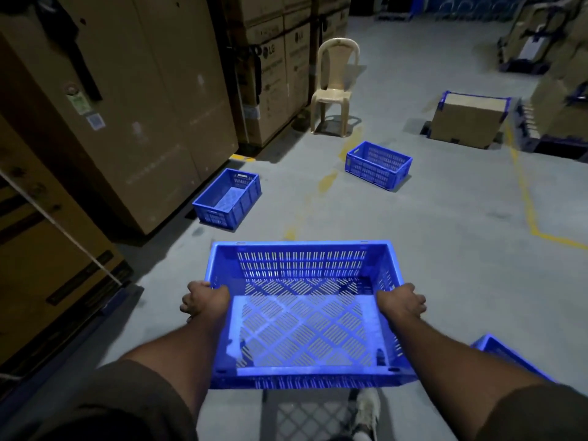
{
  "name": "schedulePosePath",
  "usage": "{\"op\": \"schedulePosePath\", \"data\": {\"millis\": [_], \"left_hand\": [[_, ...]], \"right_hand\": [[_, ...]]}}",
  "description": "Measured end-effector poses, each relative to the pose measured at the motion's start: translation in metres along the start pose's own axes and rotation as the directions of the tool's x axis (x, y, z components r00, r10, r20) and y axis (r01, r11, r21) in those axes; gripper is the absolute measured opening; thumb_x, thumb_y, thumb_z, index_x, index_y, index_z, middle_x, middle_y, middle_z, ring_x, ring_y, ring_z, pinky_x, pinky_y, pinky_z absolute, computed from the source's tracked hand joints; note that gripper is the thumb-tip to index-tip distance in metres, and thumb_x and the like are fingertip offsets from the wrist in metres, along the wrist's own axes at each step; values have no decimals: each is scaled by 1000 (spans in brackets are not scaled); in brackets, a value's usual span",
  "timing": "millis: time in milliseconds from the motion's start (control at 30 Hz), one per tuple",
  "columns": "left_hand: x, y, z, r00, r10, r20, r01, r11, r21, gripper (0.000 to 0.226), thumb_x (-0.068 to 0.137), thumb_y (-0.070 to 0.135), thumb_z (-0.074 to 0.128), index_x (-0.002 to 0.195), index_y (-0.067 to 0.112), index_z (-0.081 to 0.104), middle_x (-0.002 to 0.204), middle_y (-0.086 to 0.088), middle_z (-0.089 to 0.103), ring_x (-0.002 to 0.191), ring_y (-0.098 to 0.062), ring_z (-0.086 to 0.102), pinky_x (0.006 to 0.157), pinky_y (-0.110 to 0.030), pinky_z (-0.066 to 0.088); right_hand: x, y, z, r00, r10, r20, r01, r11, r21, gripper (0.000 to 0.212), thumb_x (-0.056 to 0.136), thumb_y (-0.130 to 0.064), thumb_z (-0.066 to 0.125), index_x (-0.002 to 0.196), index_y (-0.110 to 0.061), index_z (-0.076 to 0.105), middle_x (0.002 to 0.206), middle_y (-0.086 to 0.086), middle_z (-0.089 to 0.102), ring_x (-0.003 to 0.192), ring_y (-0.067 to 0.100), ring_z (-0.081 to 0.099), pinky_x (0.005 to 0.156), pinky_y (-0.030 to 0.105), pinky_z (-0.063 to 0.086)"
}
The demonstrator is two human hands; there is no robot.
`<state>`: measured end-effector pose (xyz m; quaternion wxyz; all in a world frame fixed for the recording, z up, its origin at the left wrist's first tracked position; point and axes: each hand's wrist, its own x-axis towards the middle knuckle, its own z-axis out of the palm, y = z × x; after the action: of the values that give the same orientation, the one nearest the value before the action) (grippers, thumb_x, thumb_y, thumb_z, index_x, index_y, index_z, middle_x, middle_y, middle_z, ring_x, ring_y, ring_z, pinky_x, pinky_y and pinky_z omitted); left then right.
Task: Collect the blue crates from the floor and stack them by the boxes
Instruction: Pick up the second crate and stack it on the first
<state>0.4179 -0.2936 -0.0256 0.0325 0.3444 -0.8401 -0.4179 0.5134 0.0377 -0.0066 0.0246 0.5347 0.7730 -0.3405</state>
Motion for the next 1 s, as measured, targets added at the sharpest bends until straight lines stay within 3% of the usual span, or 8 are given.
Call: {"op": "schedulePosePath", "data": {"millis": [500,1000], "left_hand": [[52,157,131,983,-124,-133,120,992,-33,27,74,19,66,96,22,49,119,-19,47,117,-38,39,93,-42,40],[243,268,242,959,-260,-110,252,964,-82,25,76,18,66,96,21,52,121,-21,49,119,-38,40,96,-42,39]], "right_hand": [[213,-179,-2,983,-141,116,145,989,-32,59,80,-24,67,128,-2,43,134,28,39,124,43,41,98,46,42],[349,-395,104,966,-197,165,228,954,-194,58,80,-21,65,128,0,41,130,31,42,121,45,43,102,45,41]]}}
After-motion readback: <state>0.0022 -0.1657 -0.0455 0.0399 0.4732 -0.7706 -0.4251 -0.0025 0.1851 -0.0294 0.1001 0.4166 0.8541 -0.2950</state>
